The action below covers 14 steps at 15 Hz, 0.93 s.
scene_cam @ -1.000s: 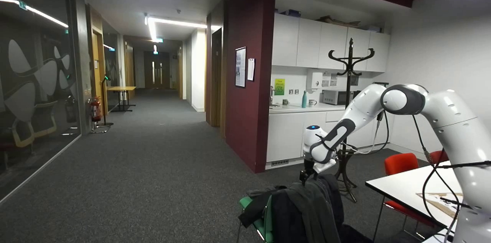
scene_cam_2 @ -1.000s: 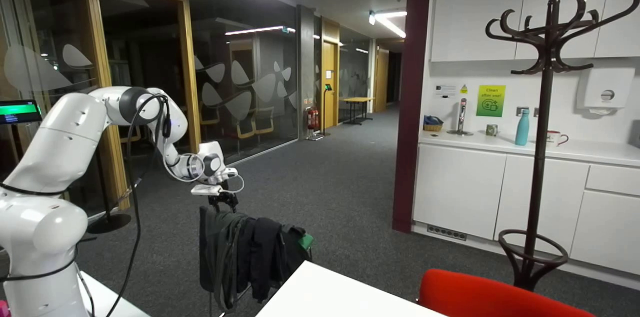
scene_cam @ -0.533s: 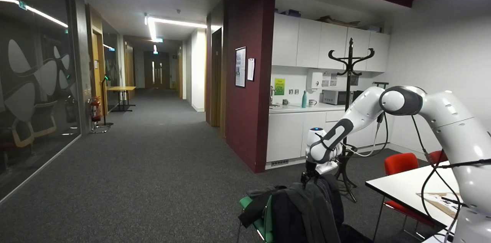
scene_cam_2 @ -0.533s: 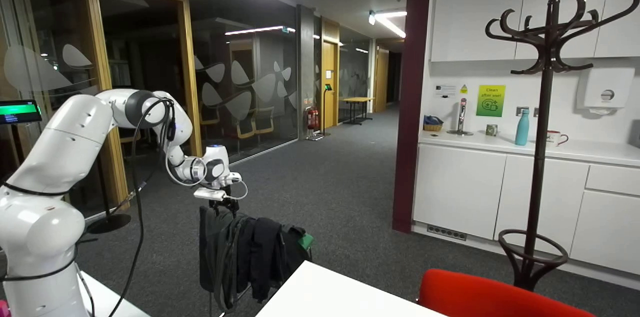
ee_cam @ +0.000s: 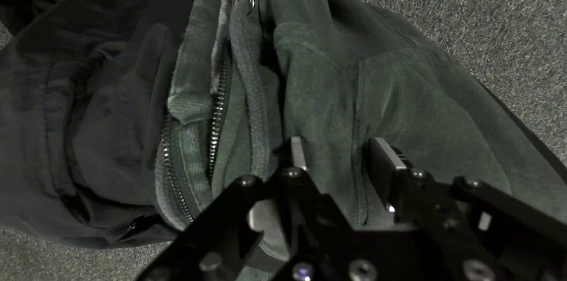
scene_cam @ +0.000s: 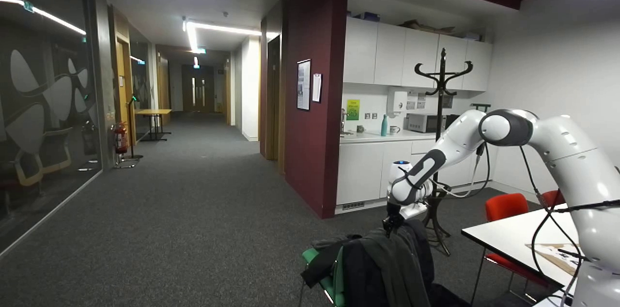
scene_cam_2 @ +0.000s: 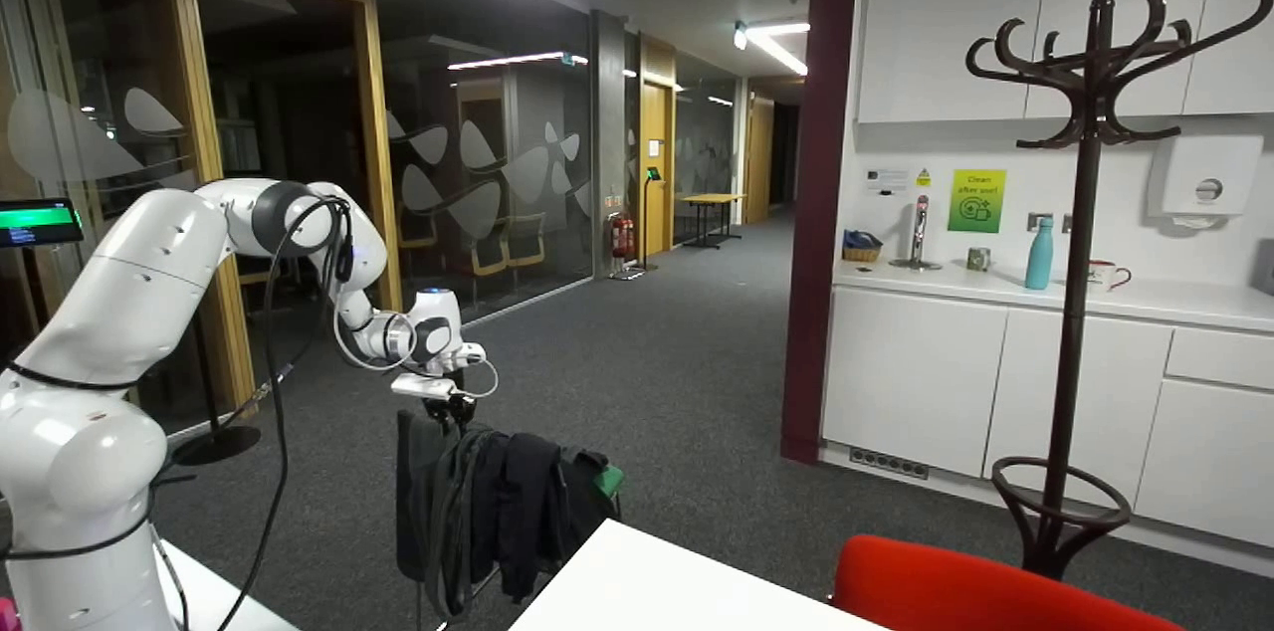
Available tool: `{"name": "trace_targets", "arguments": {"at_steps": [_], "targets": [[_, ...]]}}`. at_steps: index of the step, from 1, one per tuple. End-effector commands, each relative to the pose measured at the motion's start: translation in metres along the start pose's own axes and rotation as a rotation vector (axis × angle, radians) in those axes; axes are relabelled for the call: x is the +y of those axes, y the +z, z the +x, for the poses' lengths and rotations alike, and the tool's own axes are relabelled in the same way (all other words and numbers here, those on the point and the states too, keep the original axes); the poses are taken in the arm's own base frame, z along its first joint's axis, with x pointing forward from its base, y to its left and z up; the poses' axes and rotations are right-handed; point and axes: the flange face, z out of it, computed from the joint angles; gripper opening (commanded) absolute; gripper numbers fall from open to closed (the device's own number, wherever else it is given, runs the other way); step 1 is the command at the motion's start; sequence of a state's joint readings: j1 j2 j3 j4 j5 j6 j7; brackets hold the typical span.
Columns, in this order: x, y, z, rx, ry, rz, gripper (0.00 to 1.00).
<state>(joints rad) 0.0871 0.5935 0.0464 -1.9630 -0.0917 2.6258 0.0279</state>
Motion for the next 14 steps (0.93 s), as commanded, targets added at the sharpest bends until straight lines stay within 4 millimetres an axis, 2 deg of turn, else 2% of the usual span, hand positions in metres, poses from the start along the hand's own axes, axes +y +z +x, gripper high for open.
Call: {"name": "trace_targets", "arguments": {"at_steps": [1, 2, 4, 6, 9, 12, 14], "targets": [[-0.001, 0.001, 0.005, 0.003, -0.018, 0.023, 0.11], [-0.001, 0.001, 0.005, 0.003, -0.019, 0.022, 0.05], [-0.001, -0.001, 0.006, 0.001, -0.018, 0.019, 0.00], [-0.002, -0.004, 0.007, 0.002, -0.019, 0.008, 0.04], [-0.006, -0.021, 0.010, 0.012, -0.031, -0.024, 0.03], [-0.013, -0.053, 0.014, 0.047, -0.055, -0.091, 0.03], [-0.019, -0.083, 0.016, 0.101, -0.075, -0.154, 0.03]]}}
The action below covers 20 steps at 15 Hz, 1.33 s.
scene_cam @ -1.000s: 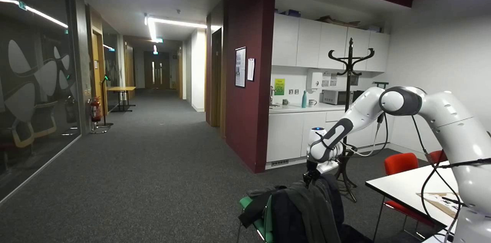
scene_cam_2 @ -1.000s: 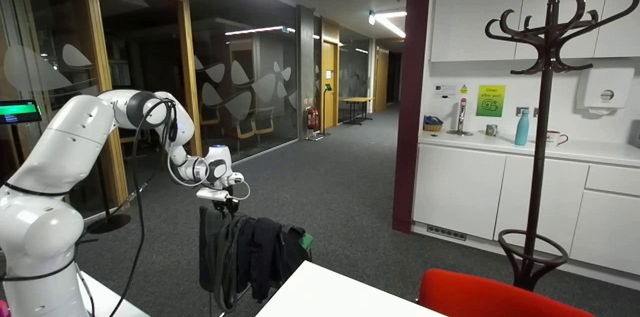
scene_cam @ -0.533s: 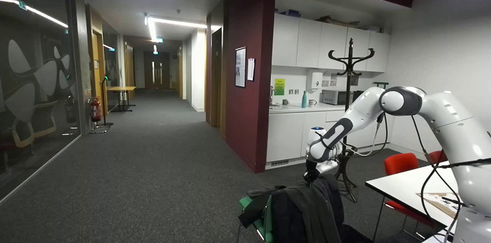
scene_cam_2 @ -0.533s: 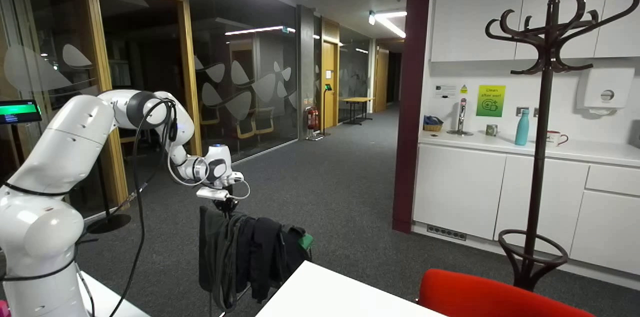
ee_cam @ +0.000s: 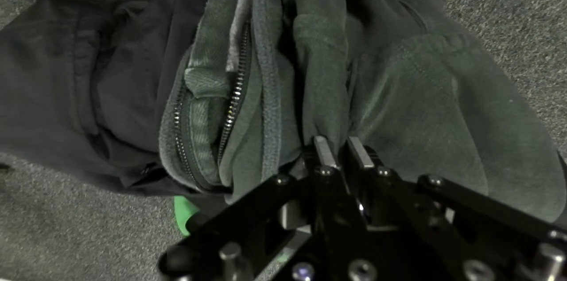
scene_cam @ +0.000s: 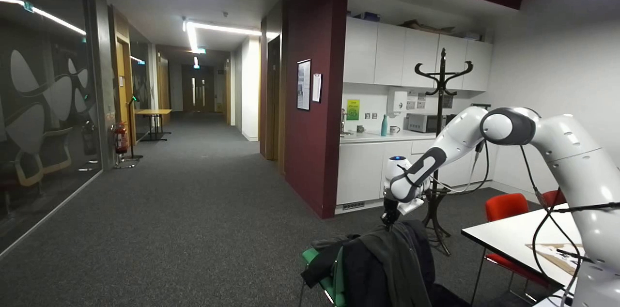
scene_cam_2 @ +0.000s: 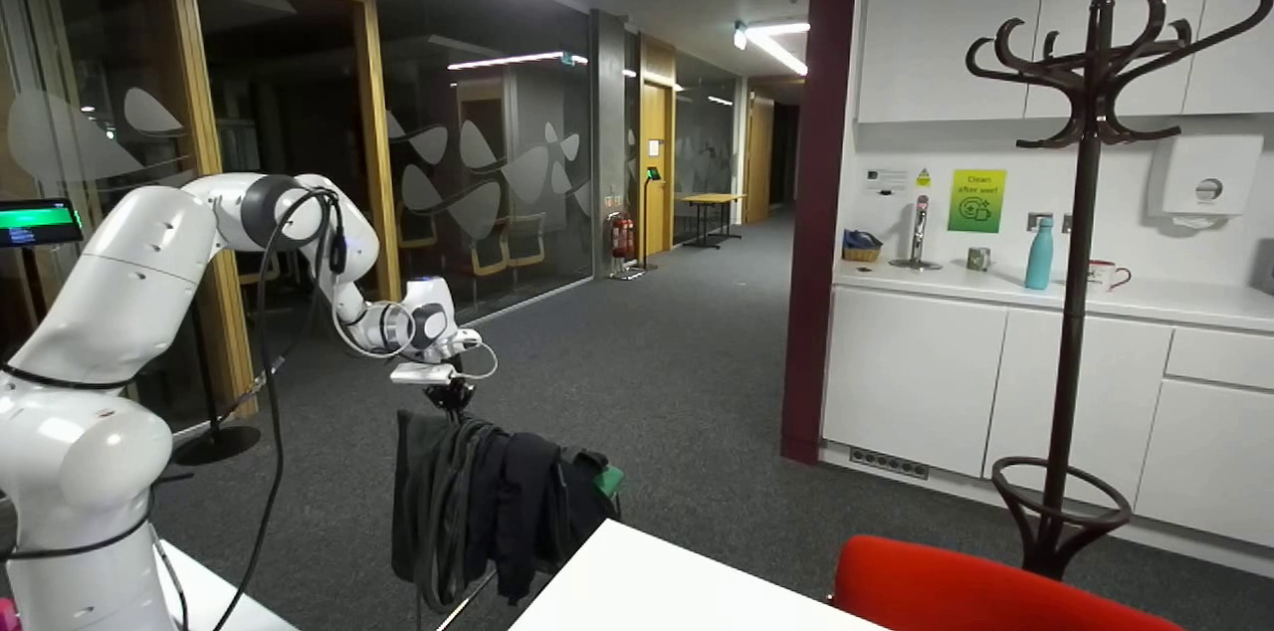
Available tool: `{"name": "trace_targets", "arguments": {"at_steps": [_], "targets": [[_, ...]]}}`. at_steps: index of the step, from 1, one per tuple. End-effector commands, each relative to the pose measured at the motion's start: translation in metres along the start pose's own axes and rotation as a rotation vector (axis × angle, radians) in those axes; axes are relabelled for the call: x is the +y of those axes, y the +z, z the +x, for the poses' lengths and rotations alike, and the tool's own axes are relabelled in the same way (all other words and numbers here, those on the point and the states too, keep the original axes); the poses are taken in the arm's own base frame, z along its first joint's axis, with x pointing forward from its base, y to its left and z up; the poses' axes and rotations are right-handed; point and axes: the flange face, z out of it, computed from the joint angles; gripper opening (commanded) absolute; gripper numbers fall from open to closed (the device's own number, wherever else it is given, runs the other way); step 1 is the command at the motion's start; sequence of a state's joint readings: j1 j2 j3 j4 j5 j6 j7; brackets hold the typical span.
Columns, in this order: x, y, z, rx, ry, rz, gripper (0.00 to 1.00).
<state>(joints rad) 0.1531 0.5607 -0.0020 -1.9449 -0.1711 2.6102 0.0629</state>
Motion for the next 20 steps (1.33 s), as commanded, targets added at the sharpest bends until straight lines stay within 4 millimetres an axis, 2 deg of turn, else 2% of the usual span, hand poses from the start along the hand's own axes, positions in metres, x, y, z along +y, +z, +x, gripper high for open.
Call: {"name": "trace_targets", "arguments": {"at_steps": [1, 6, 10, 15, 20], "targets": [[-0.004, -0.072, 0.008, 0.088, -0.022, -0.117, 0.03], [-0.007, -0.137, 0.019, 0.212, -0.010, -0.268, 0.03], [0.004, -0.176, 0.014, 0.261, 0.064, -0.380, 0.03], [0.035, -0.219, -0.011, 0.298, 0.216, -0.491, 0.03], [0.068, -0.247, -0.050, 0.303, 0.379, -0.567, 0.03]]}}
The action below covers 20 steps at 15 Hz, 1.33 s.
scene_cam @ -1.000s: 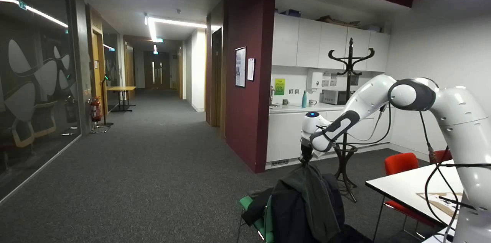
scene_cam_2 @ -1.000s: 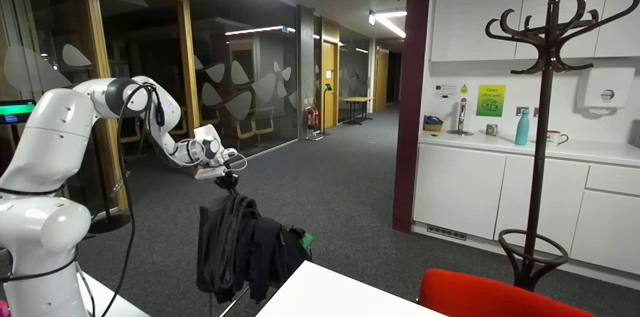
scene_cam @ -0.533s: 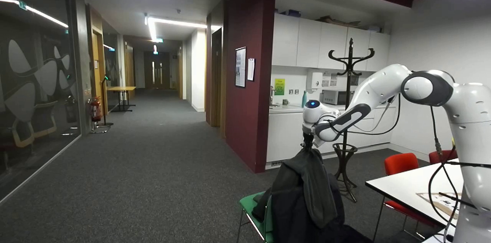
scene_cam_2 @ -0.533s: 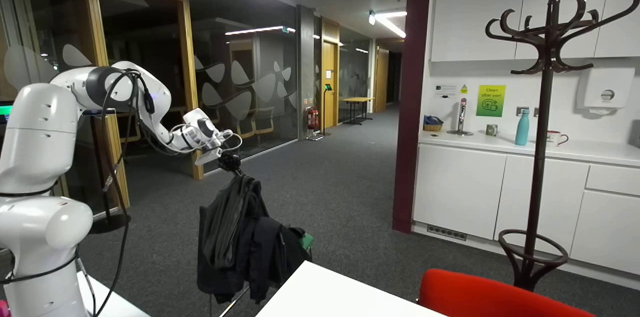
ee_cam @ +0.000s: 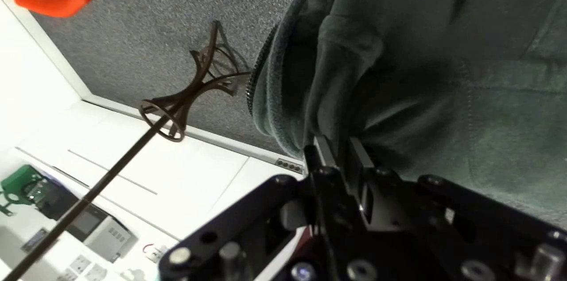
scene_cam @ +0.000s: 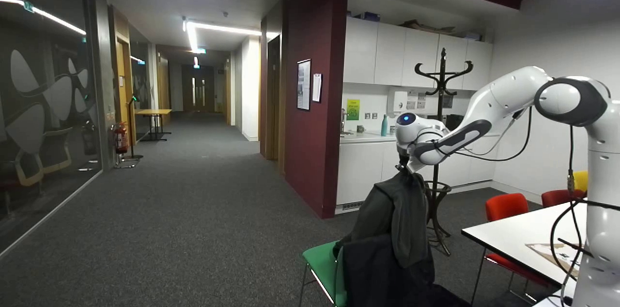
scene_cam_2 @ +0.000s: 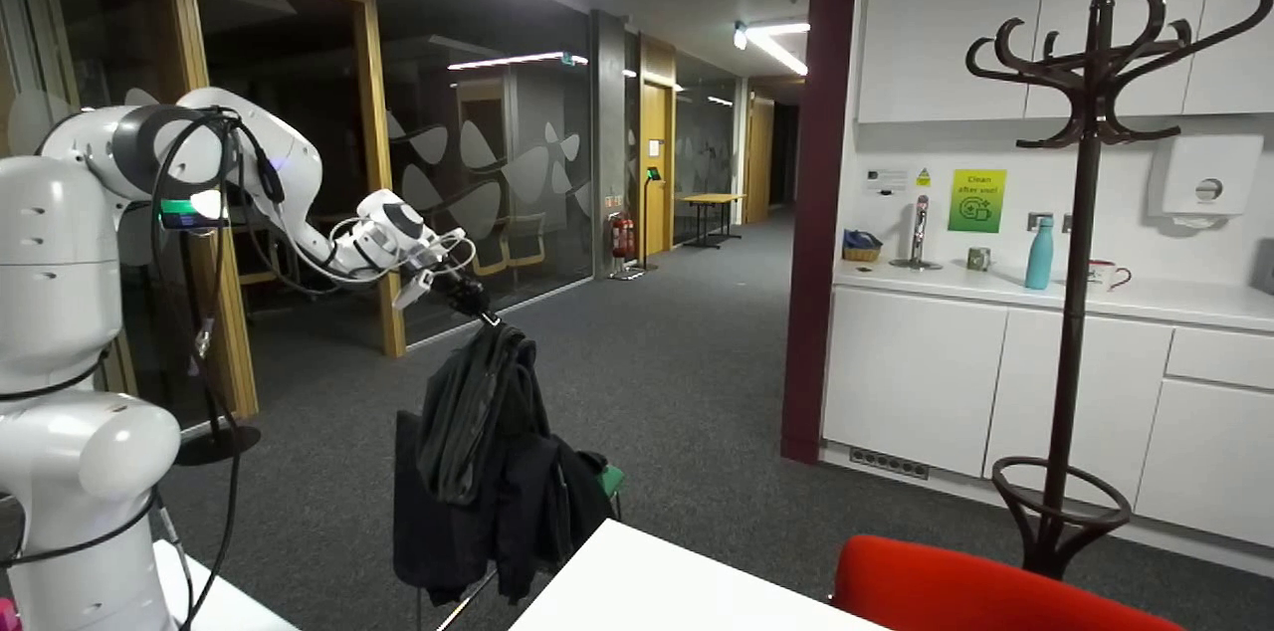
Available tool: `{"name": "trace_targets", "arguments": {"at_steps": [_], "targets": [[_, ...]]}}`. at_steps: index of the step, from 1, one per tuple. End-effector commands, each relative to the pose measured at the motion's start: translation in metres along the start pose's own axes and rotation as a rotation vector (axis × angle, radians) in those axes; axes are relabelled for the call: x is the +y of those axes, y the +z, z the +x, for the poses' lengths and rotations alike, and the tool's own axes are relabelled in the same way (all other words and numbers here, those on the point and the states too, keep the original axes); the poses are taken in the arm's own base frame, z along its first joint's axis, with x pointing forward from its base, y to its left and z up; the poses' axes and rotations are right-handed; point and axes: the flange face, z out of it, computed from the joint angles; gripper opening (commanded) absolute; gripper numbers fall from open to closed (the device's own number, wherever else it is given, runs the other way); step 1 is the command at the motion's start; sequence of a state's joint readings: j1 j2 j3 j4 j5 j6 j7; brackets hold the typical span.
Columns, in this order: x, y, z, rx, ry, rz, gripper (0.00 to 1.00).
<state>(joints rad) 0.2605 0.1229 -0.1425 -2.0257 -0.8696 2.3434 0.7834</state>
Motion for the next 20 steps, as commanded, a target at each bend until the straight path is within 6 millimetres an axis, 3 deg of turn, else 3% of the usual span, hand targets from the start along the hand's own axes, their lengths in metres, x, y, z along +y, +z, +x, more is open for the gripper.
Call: {"name": "trace_targets", "arguments": {"at_steps": [1, 5, 6, 8, 13, 14, 15, 17, 20], "targets": [[0.051, -0.028, -0.024, 0.001, 0.107, -0.074, 0.03], [0.086, -0.020, -0.048, -0.080, 0.212, -0.082, 0.03], [0.061, -0.004, -0.034, -0.070, 0.165, -0.063, 0.12], [0.072, -0.002, -0.042, -0.085, 0.181, -0.068, 0.12], [0.071, -0.004, -0.044, -0.086, 0.182, -0.066, 0.12], [0.071, -0.004, -0.044, -0.086, 0.183, -0.066, 0.03], [0.073, -0.002, -0.041, -0.076, 0.199, -0.071, 0.03], [0.093, 0.010, -0.033, -0.094, 0.249, -0.082, 0.03], [0.145, 0.035, -0.026, -0.134, 0.384, -0.113, 0.03]]}}
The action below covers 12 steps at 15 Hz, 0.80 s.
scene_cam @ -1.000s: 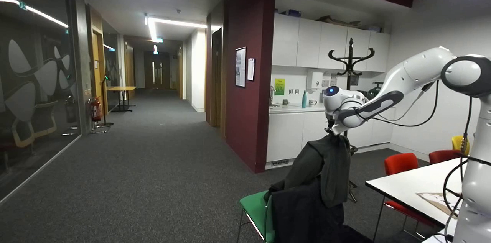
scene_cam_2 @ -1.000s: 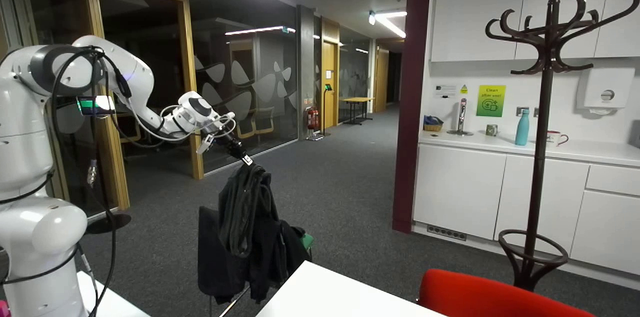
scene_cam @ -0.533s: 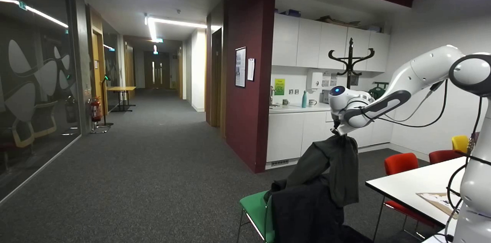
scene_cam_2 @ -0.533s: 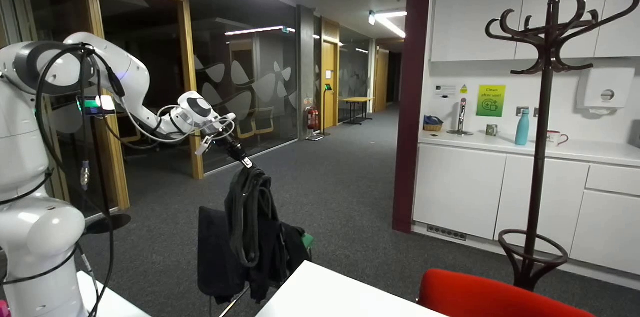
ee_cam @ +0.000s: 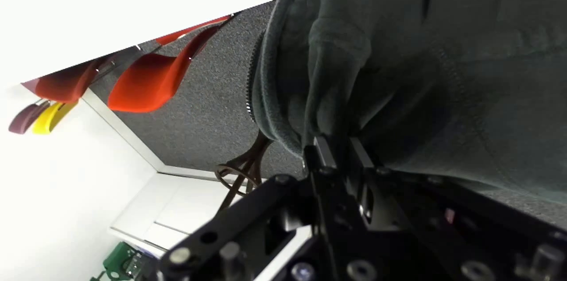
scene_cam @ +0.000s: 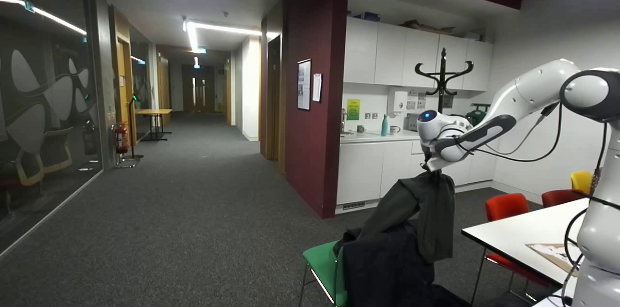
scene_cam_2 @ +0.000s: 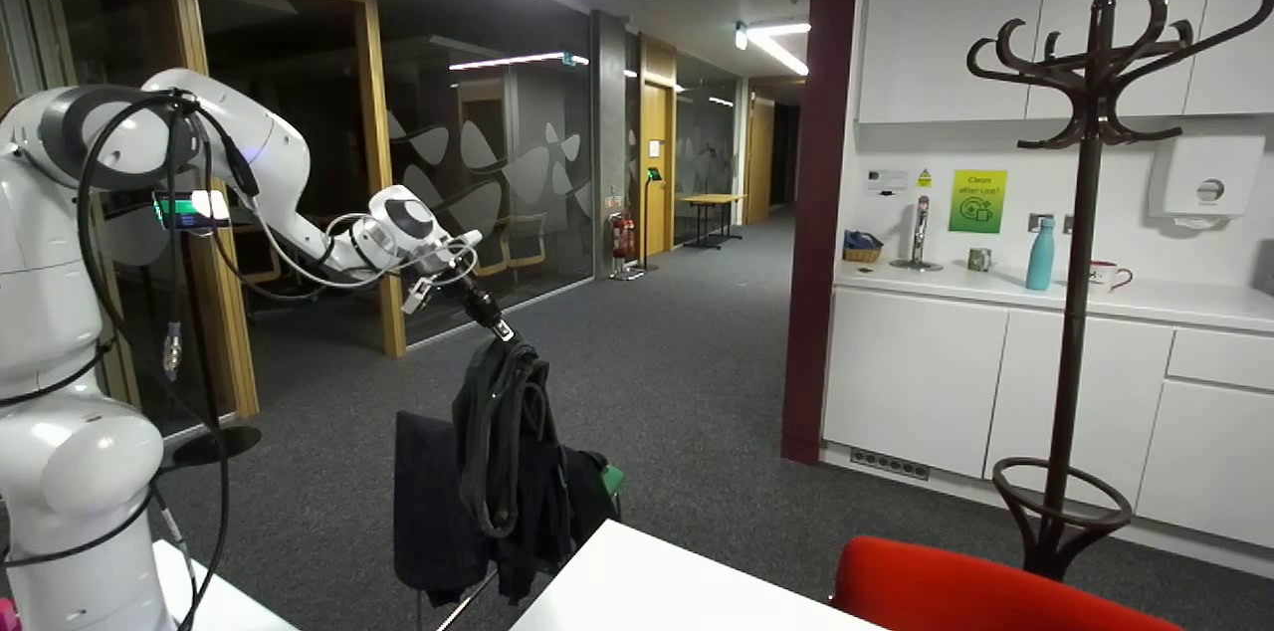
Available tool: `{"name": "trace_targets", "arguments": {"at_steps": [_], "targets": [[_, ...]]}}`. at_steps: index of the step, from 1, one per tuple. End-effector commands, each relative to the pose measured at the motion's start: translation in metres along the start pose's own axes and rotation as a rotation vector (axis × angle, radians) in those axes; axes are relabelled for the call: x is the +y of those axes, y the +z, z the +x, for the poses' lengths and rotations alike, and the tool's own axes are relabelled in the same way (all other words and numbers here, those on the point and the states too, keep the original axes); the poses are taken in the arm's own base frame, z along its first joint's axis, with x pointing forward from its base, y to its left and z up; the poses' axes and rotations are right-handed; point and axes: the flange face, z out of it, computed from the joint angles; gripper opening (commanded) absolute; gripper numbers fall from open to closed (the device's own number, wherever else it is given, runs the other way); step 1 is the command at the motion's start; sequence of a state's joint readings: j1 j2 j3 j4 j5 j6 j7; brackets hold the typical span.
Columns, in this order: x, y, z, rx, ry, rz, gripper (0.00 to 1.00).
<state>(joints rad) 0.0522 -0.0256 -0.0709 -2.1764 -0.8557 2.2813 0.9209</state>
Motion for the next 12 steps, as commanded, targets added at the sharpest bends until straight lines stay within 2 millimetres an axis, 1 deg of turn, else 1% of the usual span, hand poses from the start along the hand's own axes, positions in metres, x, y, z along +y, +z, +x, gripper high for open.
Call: {"name": "trace_targets", "arguments": {"at_steps": [1, 4, 6, 8, 10, 12], "targets": [[0.065, 0.027, 0.038, -0.034, 0.177, -0.032, 0.03], [0.114, 0.059, 0.051, -0.083, 0.297, -0.066, 0.03], [0.146, 0.080, 0.056, -0.117, 0.375, -0.092, 0.03], [0.173, 0.094, 0.059, -0.147, 0.446, -0.110, 0.03], [0.194, 0.105, 0.060, -0.171, 0.506, -0.123, 0.03], [0.207, 0.114, 0.061, -0.188, 0.553, -0.134, 0.03]]}}
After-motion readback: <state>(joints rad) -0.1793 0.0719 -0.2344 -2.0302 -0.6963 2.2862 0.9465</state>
